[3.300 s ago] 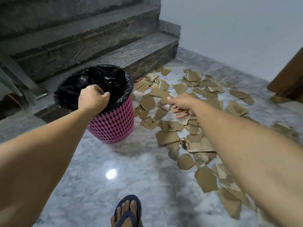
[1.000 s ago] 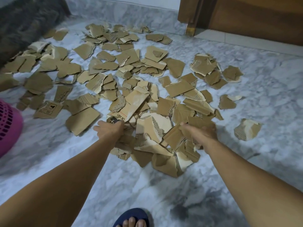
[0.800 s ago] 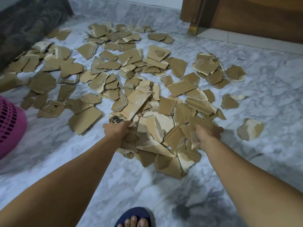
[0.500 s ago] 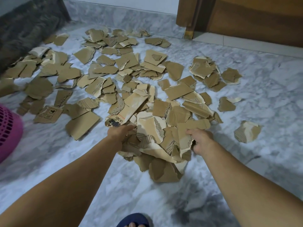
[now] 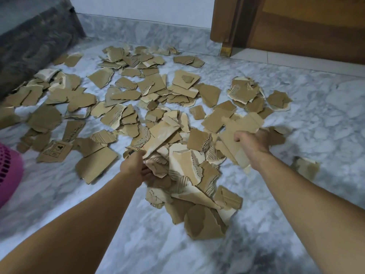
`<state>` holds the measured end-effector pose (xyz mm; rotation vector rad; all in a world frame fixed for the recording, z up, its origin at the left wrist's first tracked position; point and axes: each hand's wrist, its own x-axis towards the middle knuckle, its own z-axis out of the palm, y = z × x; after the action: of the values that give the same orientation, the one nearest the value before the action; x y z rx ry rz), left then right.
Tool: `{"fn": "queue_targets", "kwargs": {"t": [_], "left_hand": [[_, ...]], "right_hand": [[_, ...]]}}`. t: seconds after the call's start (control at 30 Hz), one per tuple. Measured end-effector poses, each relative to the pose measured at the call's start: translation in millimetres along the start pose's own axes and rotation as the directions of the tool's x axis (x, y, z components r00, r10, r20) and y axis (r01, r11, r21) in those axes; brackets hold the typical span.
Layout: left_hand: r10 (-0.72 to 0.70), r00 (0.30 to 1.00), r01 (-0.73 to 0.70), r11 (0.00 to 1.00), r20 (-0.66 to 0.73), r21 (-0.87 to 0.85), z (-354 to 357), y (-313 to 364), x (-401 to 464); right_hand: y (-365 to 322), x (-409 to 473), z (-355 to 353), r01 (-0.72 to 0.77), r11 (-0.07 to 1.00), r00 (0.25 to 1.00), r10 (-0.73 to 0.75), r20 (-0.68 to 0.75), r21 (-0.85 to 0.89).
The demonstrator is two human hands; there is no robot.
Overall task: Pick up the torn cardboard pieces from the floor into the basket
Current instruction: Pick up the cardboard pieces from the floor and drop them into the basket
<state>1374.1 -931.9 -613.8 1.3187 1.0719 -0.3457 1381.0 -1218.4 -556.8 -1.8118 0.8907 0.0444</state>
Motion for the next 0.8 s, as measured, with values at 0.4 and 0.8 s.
{"fn": "queue_targets", "kwargs": {"t": [0.4,0.8], "left_hand": [[-0.124,0.989,0.121,0.992,0.081,0.042,27,18,38],[0.425,0.695,0.069,0.763,-0.58,0.643,-35,41,46]], "right_hand": [[19,34,51,-0.052,0.835,0.997,0.015,-0.073,-0.548],[24,44,62,0.034,0.766,0.996,0.029,0.087,-0.641]]}}
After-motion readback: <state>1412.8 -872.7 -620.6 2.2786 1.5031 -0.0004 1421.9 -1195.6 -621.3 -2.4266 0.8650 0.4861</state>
